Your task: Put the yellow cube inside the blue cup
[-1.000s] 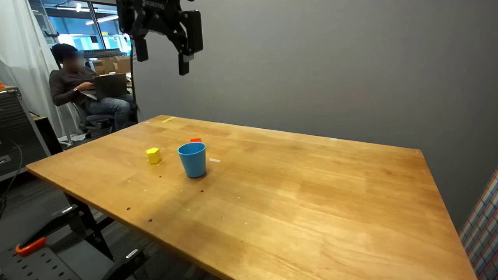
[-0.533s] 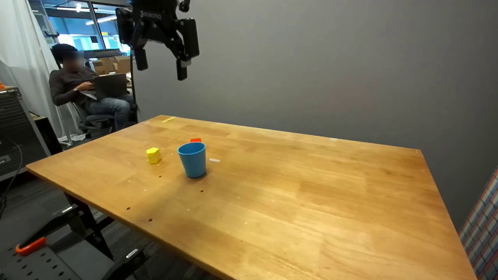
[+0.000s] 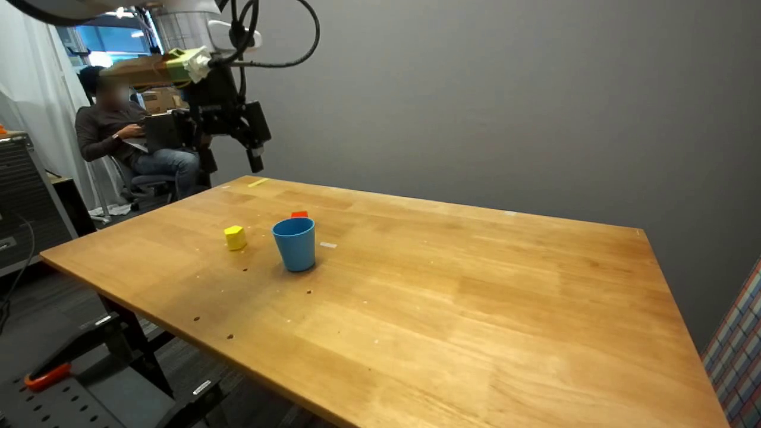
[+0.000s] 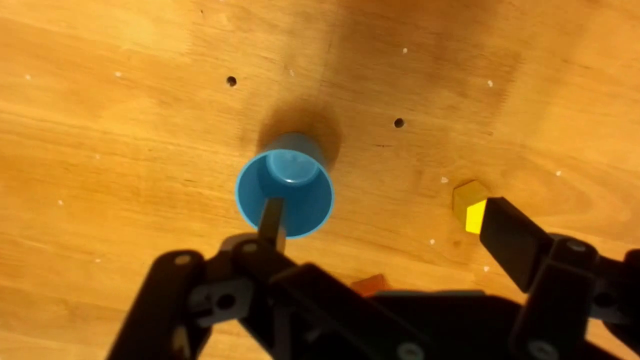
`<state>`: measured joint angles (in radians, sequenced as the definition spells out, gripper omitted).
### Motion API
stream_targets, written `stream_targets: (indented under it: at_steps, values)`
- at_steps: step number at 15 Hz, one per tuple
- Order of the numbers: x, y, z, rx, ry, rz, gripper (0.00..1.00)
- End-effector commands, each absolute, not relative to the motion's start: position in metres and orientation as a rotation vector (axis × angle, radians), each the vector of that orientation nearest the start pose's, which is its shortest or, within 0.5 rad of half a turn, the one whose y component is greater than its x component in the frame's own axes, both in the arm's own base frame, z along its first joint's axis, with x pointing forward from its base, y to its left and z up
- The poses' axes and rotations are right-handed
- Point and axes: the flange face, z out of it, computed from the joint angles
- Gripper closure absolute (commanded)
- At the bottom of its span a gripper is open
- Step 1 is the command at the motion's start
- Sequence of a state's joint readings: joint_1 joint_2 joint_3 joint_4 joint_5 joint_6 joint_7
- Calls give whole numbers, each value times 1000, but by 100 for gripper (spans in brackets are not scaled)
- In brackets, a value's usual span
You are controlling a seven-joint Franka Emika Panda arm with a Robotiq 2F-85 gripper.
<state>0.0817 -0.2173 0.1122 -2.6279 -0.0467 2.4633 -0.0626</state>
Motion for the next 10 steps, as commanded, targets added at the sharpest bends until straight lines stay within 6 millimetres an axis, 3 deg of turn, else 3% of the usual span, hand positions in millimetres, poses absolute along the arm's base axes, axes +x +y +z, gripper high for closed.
stream_targets:
  at_steps: [1, 10]
  values:
    - [429, 111, 282, -3217, -482, -89, 0]
    - [433, 178, 192, -3199, -755, -36, 0]
